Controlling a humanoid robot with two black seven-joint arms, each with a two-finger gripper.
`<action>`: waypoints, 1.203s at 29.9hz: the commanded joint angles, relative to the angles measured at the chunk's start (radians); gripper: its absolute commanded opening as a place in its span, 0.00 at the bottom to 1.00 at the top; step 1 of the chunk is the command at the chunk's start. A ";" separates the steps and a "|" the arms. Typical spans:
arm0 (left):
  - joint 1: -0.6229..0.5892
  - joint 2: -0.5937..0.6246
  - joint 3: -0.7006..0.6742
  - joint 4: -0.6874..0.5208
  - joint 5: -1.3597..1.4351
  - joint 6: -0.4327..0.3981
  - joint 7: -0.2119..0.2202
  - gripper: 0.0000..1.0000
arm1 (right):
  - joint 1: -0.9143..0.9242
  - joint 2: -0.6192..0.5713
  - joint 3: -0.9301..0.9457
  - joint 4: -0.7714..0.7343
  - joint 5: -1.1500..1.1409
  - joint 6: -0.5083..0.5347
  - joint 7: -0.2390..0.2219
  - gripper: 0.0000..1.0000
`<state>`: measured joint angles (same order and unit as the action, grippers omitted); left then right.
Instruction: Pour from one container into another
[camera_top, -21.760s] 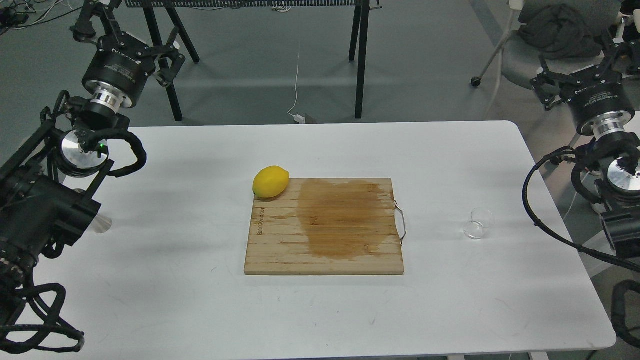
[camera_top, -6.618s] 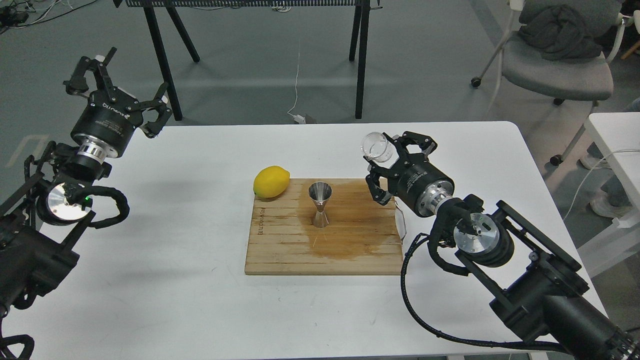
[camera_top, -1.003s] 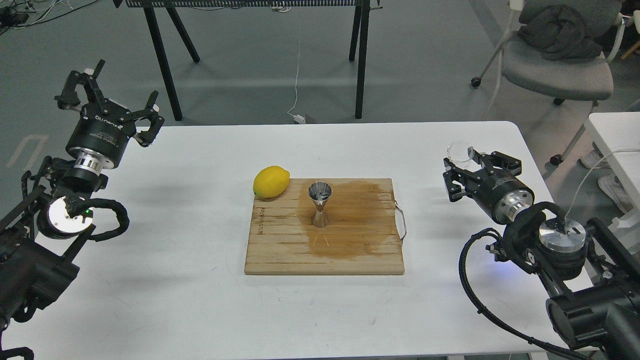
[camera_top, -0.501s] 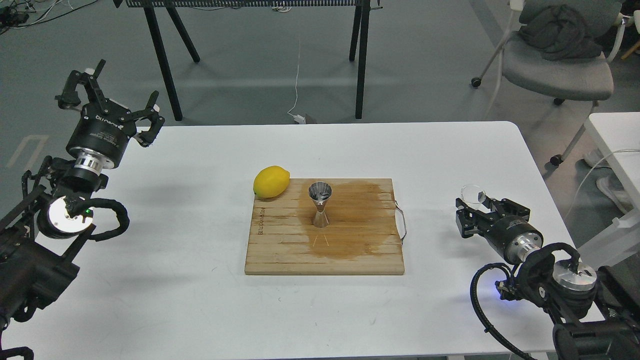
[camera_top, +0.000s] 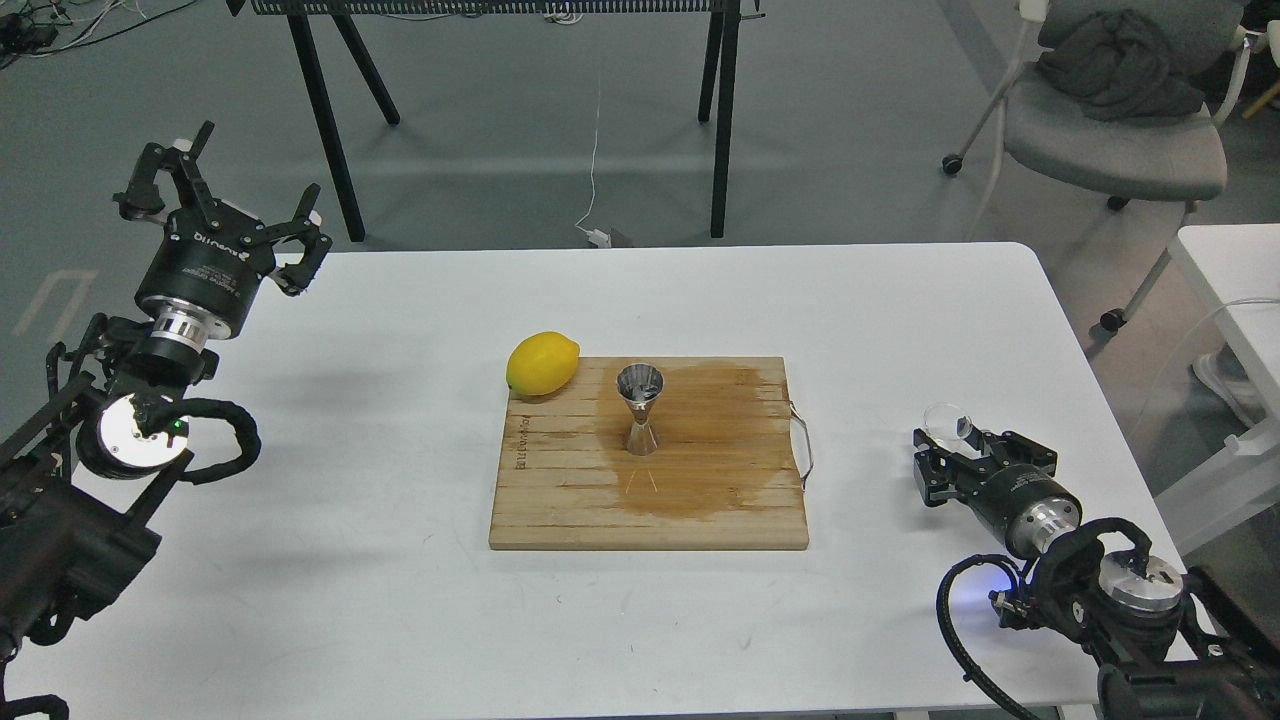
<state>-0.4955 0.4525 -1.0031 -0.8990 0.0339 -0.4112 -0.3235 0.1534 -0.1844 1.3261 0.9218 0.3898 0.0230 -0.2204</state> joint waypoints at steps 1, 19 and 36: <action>0.000 0.000 0.000 0.000 0.000 0.000 0.001 1.00 | -0.002 0.000 -0.001 0.002 0.000 0.000 0.001 0.37; -0.002 0.000 0.000 0.000 0.000 0.000 0.001 1.00 | -0.012 0.000 -0.002 0.014 -0.002 -0.012 0.009 0.93; 0.000 0.003 -0.005 0.000 0.000 -0.003 0.000 1.00 | -0.166 -0.115 0.015 0.334 -0.003 -0.018 0.009 0.95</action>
<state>-0.4968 0.4512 -1.0043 -0.8989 0.0336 -0.4117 -0.3231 0.0205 -0.2531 1.3424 1.1672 0.3867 0.0114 -0.2104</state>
